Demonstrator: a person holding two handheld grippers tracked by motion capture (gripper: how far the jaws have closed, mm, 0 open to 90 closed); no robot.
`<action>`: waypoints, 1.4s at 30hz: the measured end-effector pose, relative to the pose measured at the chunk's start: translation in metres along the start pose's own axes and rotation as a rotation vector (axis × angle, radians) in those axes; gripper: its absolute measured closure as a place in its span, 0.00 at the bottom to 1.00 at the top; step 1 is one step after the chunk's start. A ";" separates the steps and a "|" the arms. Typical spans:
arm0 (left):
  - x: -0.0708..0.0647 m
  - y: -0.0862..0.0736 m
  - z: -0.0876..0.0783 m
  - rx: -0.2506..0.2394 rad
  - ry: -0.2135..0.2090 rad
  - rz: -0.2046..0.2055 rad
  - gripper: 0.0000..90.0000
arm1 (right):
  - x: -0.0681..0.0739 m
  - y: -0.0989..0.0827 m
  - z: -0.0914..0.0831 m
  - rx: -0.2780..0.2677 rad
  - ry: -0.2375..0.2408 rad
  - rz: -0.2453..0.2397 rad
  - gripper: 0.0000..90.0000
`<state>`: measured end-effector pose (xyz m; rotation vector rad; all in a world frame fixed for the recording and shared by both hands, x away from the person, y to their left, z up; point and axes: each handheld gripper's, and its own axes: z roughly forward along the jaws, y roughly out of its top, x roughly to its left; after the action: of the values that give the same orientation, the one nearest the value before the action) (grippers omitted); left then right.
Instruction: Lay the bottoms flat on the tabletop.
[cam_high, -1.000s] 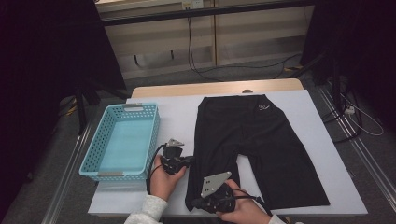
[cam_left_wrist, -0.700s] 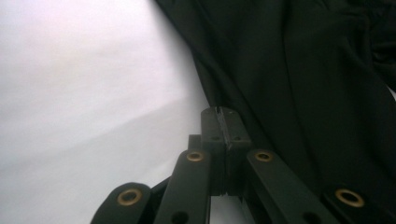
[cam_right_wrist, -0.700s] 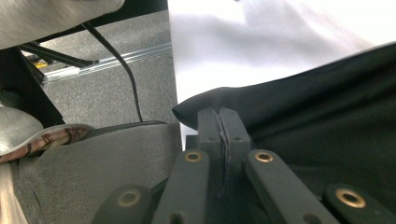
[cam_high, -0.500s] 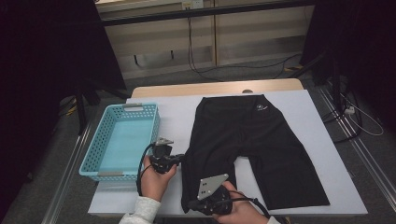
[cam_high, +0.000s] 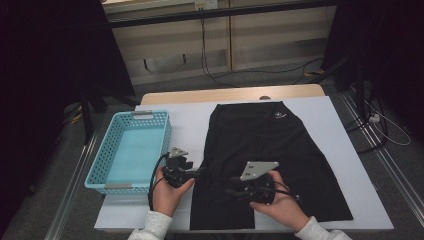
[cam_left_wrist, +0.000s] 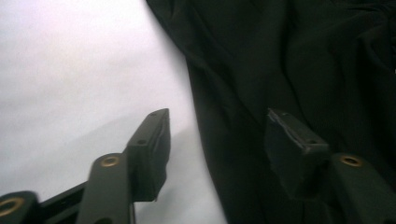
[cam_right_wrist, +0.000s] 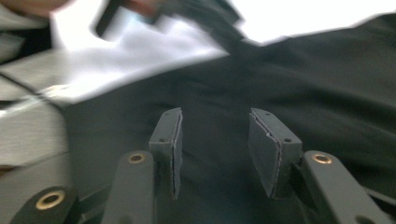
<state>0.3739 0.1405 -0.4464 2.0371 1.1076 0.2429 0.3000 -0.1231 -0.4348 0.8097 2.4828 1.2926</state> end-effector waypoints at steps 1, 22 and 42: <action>0.000 0.000 0.000 -0.001 -0.001 -0.001 0.43 | -0.008 -0.004 -0.002 0.007 -0.022 0.016 0.62; -0.001 -0.001 0.001 0.020 -0.002 0.019 0.37 | -0.043 -0.030 0.001 0.120 -0.119 0.185 1.00; -0.003 -0.002 -0.001 0.039 -0.010 0.035 0.32 | -0.032 -0.029 -0.026 0.113 -0.147 0.152 0.82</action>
<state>0.3703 0.1393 -0.4465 2.0912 1.0796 0.2303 0.3044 -0.1722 -0.4443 1.0981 2.4352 1.1014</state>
